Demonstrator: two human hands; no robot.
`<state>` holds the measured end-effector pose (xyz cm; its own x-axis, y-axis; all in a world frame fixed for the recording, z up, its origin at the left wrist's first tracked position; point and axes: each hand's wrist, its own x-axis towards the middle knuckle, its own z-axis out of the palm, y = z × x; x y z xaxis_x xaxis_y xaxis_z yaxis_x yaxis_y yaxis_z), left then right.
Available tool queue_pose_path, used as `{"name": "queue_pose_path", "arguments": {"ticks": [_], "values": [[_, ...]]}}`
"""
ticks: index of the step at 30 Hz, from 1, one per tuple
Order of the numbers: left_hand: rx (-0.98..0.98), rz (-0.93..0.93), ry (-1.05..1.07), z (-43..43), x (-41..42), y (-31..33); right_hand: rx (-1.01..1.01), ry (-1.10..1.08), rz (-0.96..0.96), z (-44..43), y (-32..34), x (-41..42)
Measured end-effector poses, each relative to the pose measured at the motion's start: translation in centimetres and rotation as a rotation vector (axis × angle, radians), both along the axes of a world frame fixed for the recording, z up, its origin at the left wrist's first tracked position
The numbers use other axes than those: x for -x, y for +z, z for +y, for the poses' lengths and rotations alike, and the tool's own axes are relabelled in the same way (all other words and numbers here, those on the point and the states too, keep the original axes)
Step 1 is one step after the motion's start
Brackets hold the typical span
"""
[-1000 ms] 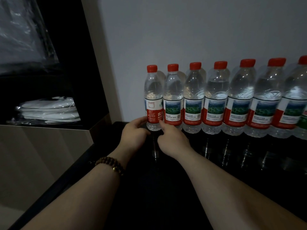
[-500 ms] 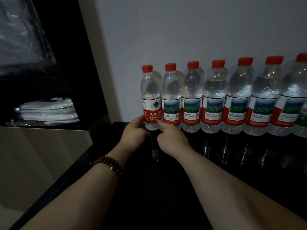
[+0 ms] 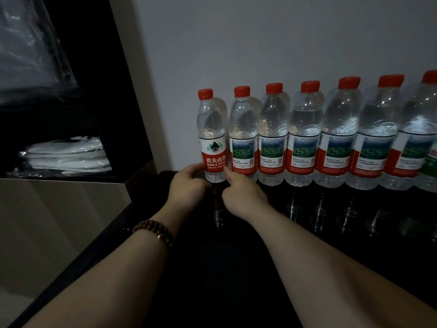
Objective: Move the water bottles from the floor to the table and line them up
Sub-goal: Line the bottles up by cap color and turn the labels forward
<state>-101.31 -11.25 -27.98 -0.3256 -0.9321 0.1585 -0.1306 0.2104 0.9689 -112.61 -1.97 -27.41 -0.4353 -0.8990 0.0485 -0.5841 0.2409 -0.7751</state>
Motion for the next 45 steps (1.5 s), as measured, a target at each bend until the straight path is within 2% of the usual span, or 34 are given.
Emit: {"name": "queue_pose_path", "arguments": {"ticks": [5,10,15,20,23,27,29,31,33,36,40,45], "values": [[-0.023,-0.016,-0.095,-0.1,-0.1,0.3,0.02,-0.002,0.002,0.0,-0.2,0.1],[-0.017,-0.013,-0.083,-0.3,0.1,0.1,0.028,-0.03,0.017,-0.2,-0.3,0.2],[-0.043,-0.035,-0.263,-0.8,-0.1,0.3,0.023,-0.02,0.037,-0.3,-0.5,0.2],[-0.009,-0.033,-0.211,-1.2,0.1,-0.3,0.047,-0.045,0.047,-0.6,-0.8,0.2],[0.008,-0.056,-0.072,-1.0,0.1,-0.5,0.191,-0.102,-0.085,-0.8,-0.9,0.3],[0.02,-0.026,0.198,0.1,0.4,-0.3,0.489,-0.359,-0.217,-0.5,-0.8,1.1],[0.036,-0.016,0.21,1.0,0.9,0.3,0.551,-0.468,-0.281,-0.1,-0.6,1.4],[0.031,-0.012,0.138,2.0,1.7,1.0,0.591,-0.576,-0.348,0.3,-0.4,1.9],[-0.01,-0.011,0.062,3.1,2.7,1.5,0.59,-0.63,-0.376,0.8,-0.2,2.4],[-0.055,0.001,0.014,4.4,3.5,1.2,0.493,-0.598,-0.257,1.7,-0.3,3.1],[0.043,-0.085,-0.007,5.0,3.4,-0.4,0.397,-0.51,-0.204,2.2,-0.8,3.4],[0.067,-0.091,-0.128,4.6,3.6,-0.9,0.4,-0.404,-0.23,1.4,-1.1,2.8]]}}
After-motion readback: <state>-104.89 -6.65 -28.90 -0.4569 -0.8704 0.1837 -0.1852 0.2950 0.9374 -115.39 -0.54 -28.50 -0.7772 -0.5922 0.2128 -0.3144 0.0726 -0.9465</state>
